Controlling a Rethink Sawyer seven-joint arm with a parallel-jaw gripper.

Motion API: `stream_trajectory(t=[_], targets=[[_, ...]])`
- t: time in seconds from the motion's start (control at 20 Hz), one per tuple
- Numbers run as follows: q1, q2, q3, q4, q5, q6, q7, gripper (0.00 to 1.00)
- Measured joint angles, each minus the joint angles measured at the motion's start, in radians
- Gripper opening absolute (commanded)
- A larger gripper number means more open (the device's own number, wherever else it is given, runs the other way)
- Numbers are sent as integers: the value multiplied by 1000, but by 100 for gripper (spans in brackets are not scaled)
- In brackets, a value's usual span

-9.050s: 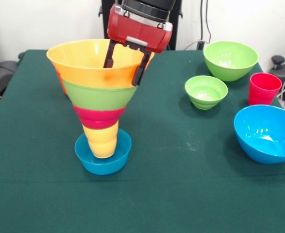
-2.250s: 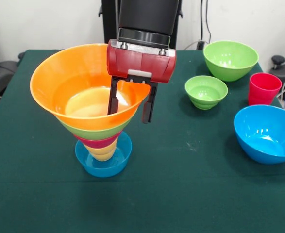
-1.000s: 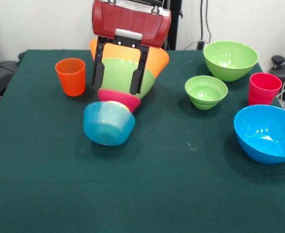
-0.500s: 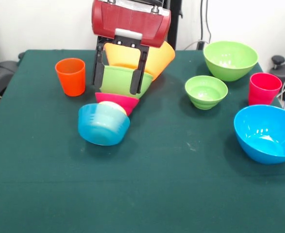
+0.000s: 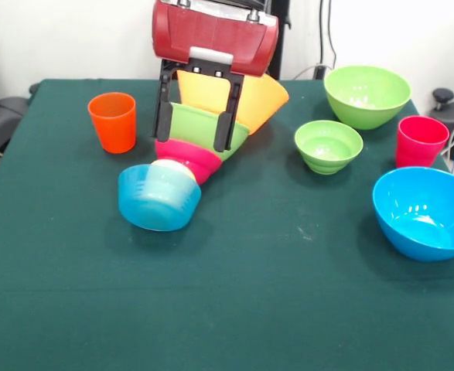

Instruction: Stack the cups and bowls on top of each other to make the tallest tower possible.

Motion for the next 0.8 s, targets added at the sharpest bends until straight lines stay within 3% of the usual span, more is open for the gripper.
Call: stream_trajectory(t=[0.8], targets=[[8,-22,-2,20,0,0,0,100]])
